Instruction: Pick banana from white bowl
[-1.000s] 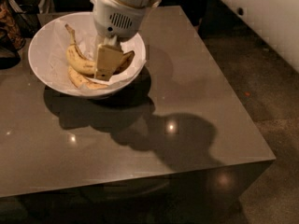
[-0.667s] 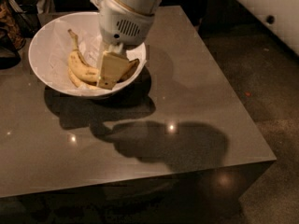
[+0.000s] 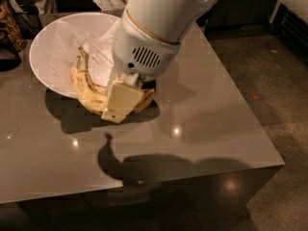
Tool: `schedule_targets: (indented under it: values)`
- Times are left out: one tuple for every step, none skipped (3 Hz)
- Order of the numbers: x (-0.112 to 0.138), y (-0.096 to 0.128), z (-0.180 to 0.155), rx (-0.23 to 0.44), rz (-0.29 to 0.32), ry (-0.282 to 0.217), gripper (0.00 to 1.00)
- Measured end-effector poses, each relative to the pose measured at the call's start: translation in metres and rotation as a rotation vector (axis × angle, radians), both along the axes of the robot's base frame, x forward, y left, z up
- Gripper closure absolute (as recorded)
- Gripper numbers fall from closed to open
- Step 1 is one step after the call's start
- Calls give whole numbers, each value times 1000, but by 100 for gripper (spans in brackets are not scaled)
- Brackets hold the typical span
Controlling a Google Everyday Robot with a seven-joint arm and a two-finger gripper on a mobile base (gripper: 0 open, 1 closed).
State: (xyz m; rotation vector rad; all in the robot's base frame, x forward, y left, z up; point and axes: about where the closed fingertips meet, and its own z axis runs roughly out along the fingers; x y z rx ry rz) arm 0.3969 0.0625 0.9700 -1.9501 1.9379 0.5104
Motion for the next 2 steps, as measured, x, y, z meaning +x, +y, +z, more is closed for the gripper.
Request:
schedule_targets:
  values:
    - [-23,-6,-10,-4,-23,45,100]
    - [-23,-7,-11,-5,-23,47,100]
